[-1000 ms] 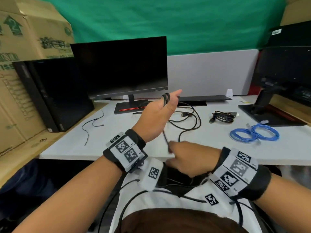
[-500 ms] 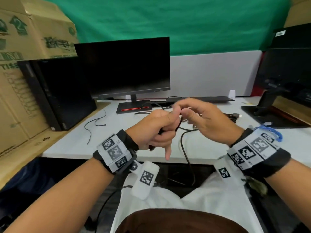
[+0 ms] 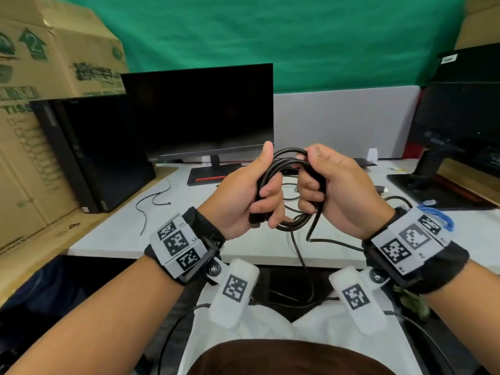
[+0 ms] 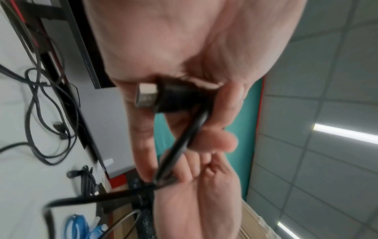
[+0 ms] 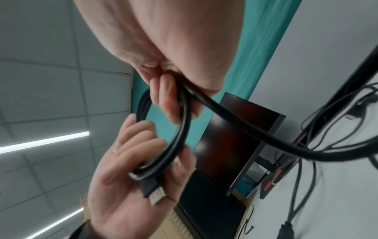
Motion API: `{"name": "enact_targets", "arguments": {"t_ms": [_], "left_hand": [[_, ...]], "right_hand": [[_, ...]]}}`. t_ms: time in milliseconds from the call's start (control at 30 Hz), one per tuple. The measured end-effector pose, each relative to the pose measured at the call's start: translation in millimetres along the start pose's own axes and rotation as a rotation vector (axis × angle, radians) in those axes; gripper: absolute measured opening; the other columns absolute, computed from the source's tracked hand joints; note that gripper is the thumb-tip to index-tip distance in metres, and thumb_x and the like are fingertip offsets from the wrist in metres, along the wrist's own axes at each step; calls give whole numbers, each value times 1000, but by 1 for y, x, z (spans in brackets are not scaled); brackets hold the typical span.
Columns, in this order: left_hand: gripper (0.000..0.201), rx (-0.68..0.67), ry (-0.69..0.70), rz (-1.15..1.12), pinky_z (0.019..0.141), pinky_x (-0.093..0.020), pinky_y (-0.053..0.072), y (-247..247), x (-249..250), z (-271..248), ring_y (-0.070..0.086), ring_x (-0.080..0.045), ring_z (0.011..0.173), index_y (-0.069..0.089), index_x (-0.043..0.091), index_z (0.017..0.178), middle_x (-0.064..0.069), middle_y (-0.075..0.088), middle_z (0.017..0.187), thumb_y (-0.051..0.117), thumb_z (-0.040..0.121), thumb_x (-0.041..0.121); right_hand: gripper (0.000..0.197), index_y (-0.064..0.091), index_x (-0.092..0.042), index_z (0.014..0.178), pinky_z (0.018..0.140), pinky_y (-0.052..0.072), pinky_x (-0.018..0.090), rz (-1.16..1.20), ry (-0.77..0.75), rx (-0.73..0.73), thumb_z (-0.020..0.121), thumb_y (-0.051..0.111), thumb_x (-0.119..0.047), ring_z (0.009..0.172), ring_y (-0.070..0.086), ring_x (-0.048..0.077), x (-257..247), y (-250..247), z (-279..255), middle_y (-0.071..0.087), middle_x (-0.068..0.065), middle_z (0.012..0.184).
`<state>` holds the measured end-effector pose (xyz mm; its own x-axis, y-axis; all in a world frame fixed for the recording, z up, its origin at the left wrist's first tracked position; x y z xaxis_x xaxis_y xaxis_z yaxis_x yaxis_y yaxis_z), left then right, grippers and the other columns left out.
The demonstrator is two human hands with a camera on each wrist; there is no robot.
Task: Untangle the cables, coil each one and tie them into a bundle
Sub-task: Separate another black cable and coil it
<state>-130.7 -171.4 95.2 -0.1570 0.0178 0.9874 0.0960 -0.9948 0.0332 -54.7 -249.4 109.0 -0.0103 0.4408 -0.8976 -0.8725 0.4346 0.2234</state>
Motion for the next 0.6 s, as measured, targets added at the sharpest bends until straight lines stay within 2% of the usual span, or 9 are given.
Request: {"name": "enact_targets", "arguments": {"t_ms": [67,133,200,300,367,433,500,533,600], "left_hand": [[64,63,50,-16,76,-46,40,-1,7,0,41,-22,34,35,18,51,0,27,35,33,101,58],[61,146,108,-40,69,-46,42,-4,12,2,37,-21,33,34,19,50,0,29,35,39,104,48],[59,209,167,-36,62,-40,47,-7,13,5,35,-20,35,37,20,48,-1,31,37,47,103,38],[41,207,277,27,55,-34,47,-6,16,9,51,-22,51,61,14,56,-7,52,51,60,96,23],[19,197,327,36,69,-40,57,-10,20,10,65,-23,84,75,5,83,-11,70,84,67,90,20],[21,277,356,49,90,-47,57,-27,20,12,64,-17,113,76,6,105,-6,72,112,67,93,21],[34,351,358,163,98,-48,54,-42,18,11,59,-11,124,70,7,122,-2,69,124,61,97,28],[43,362,349,259,102,-47,52,-44,16,10,57,-8,126,66,8,128,-2,67,129,59,95,34],[56,343,333,452,110,-42,45,-46,10,11,52,-2,130,58,13,137,2,59,140,56,90,42]], "right_hand": [[29,60,-15,91,55,53,38,-94,25,-12,106,42,-33,51,46,21,3,-2,1,49,6,65],[30,65,-19,92,59,59,47,-314,45,15,105,43,-35,56,59,26,7,-9,2,57,5,68],[28,67,-25,96,48,56,42,-561,-2,53,106,42,-32,46,57,22,9,-13,2,54,0,62],[27,62,-36,110,37,51,36,-881,-114,62,106,38,-25,38,48,10,14,-13,1,49,-12,58],[26,51,-33,125,40,53,38,-1033,-56,-3,105,38,-23,44,57,13,29,-12,0,56,-5,69],[28,39,-18,133,62,57,46,-1246,88,-157,105,40,-23,67,66,24,51,-6,-8,65,10,88],[34,36,-7,132,84,52,43,-1429,252,-331,104,44,-25,94,62,29,71,5,-22,63,17,113],[36,36,-5,131,86,49,39,-1475,321,-428,103,46,-27,98,58,28,77,13,-31,60,15,117],[35,39,-6,127,77,45,33,-1555,411,-638,102,47,-30,92,53,24,82,31,-50,56,9,109]]}}
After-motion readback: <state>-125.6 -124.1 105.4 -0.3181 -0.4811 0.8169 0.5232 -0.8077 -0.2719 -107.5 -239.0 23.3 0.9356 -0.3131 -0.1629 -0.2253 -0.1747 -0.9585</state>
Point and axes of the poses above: each hand's wrist, its own z-axis towards the middle knuckle, its own y-axis out of the palm, x = y × z, the point moved 8 cm from there along z, towards the middle knuckle
